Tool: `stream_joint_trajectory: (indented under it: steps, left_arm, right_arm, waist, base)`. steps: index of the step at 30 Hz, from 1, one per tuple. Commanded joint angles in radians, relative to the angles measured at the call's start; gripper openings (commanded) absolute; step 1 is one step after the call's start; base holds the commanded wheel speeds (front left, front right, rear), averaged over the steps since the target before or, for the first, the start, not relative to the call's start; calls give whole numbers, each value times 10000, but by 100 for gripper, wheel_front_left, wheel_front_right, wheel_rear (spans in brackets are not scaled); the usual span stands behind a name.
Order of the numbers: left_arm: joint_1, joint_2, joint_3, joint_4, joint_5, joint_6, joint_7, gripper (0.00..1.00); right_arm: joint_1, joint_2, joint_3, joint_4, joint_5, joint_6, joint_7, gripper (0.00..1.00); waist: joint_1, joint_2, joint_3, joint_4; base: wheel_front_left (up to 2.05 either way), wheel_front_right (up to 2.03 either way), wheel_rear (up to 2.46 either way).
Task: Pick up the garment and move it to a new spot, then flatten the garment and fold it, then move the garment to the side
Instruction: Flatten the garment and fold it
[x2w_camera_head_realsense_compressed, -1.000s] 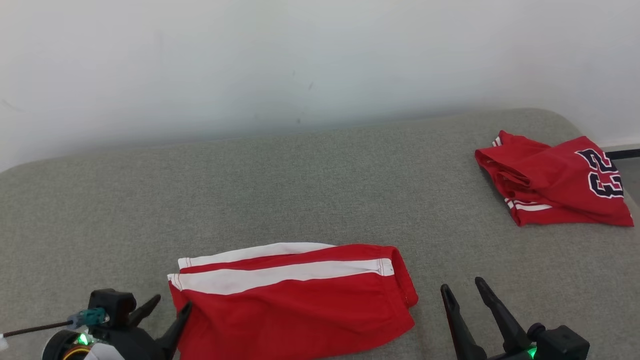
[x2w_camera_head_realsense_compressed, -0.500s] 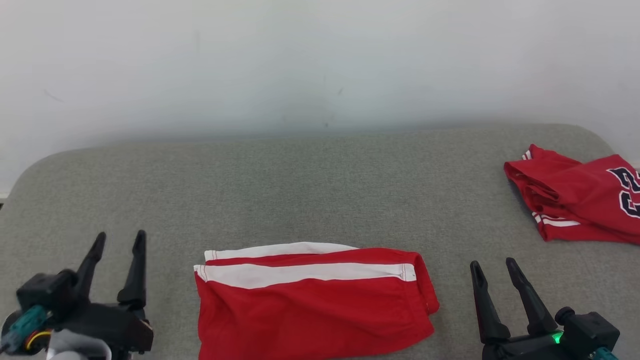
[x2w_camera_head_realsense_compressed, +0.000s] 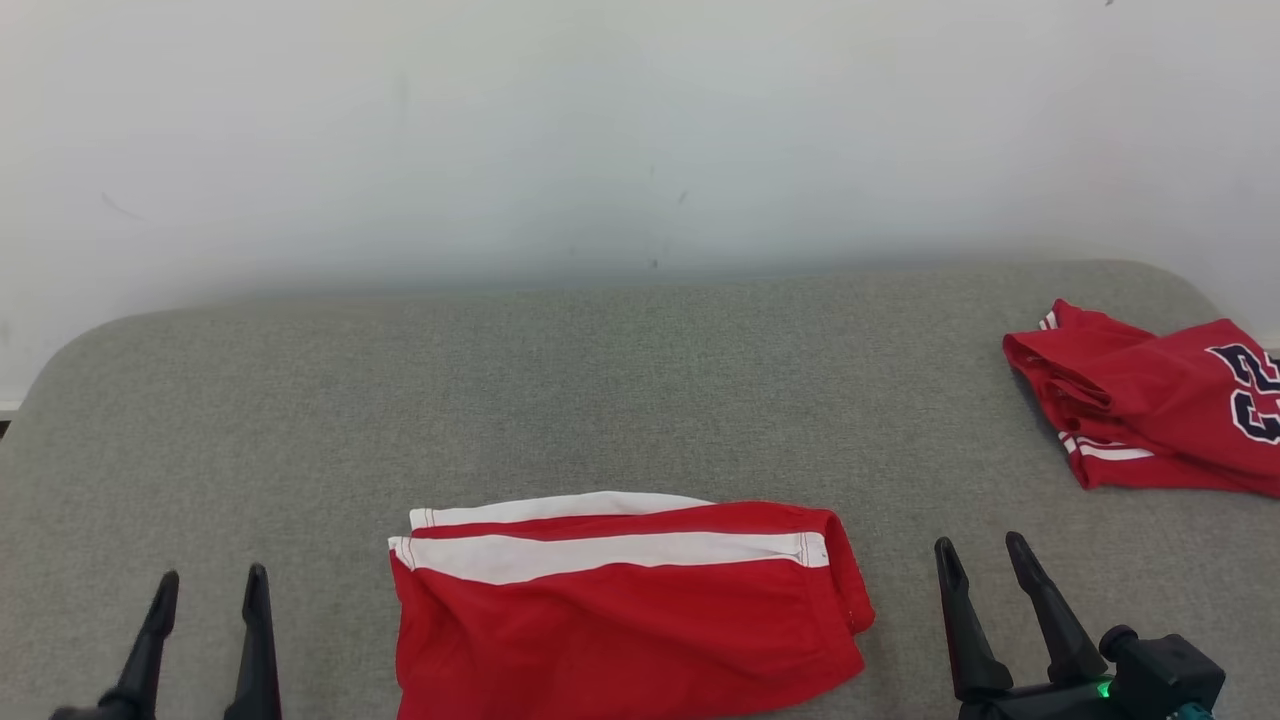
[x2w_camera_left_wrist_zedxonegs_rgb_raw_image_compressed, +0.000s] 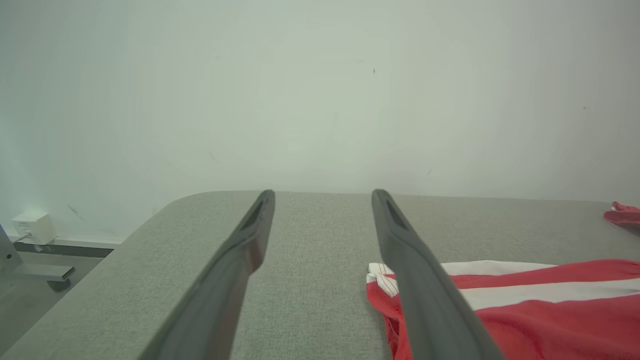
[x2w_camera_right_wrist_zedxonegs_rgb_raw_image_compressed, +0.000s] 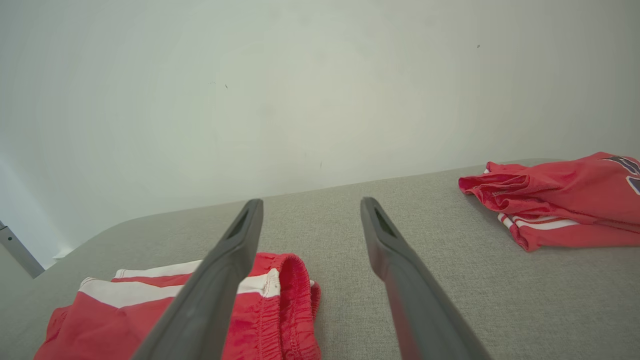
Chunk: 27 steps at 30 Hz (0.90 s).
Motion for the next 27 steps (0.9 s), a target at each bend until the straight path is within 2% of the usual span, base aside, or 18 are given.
stream_joint_trajectory:
  steps: [1,7,12,22,27]
  left_arm:
    - [340,-224,160,-191,262,-76,-26,100]
    - [1046,-815,798,-680,839,-150,-26,100]
    - [1417,-1210,1108,-653,1313,-453,-26,100]
    - [1180,-1499,1353,-431,1987,-810,-27,100]
    - [945,-1589,1294,-315,2144,-939,-27,100]
  right_arm:
    - [111,35,14,21,-56,-29,-2,100]
    - [208,0,72,179,5,-29,-2,100]
    - [313,-37,124,394,28,-29,-2,100]
    - [-173,-134,502,938,25,-29,7,100]
    - [-977,-97,812,1909,-146,-29,283,100]
  waist:
    - [0,0,-17,-53]
    - [0,0,-17,-81]
    - [0,0,-7,-5]
    - [0,0,58,268]
    - [0,0,181,550]
  base:
    - [0,0,0]
    - [0,0,0]
    - [0,0,0]
    - [0,0,0]
    - [0,0,0]
